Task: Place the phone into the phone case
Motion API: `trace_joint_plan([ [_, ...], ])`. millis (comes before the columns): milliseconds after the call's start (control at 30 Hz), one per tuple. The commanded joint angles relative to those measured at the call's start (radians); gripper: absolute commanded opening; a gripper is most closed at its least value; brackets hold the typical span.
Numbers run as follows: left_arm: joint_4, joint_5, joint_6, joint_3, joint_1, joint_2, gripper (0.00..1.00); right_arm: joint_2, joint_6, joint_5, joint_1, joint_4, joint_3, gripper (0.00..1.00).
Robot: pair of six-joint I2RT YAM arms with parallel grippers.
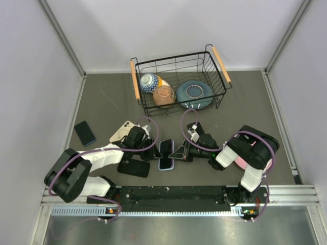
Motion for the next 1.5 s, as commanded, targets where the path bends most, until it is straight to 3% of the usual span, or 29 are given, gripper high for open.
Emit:
trace_joint_plan([
  [0, 0.032, 0.01, 0.011, -0.001, -0.016, 0.013, 0.31, 0.013, 0.049, -0.065, 0.012, 0.265, 0.026, 0.0],
  [233, 0.029, 0.014, 0.013, 0.001, -0.014, 0.013, 0.32, -0.034, 0.004, -0.038, 0.014, 0.121, 0.043, 0.0],
  [367, 0.03, 0.016, 0.014, 0.002, -0.014, 0.022, 0.34, -0.071, 0.013, -0.042, 0.014, 0.169, 0.023, 0.31],
  [500, 0.029, 0.017, 0.019, 0.004, -0.014, 0.019, 0.35, -0.065, 0.039, -0.054, 0.014, 0.251, 0.011, 0.36],
  [833, 0.006, 0.016, 0.034, 0.008, -0.014, -0.004, 0.42, 0.024, 0.106, -0.067, 0.012, 0.42, 0.002, 0.34],
  [933, 0.006, 0.016, 0.039, 0.008, -0.014, -0.007, 0.44, 0.025, 0.1, -0.062, 0.011, 0.41, 0.002, 0.23],
  [1033, 0.006, 0.02, 0.037, 0.01, -0.016, -0.005, 0.44, 0.021, 0.094, -0.053, 0.011, 0.381, 0.002, 0.0],
  [1333, 0.006, 0.024, 0.036, 0.008, -0.016, 0.004, 0.45, -0.027, 0.048, -0.039, 0.012, 0.236, 0.017, 0.0],
  [1400, 0.007, 0.025, 0.036, 0.008, -0.014, 0.005, 0.45, -0.033, 0.04, -0.041, 0.014, 0.221, 0.025, 0.13],
  [1433, 0.007, 0.024, 0.036, 0.008, -0.016, 0.005, 0.44, -0.033, 0.037, -0.041, 0.012, 0.194, 0.028, 0.26],
  [1467, 0.007, 0.025, 0.036, 0.008, -0.014, 0.005, 0.44, -0.035, 0.033, -0.047, 0.012, 0.183, 0.033, 0.3],
])
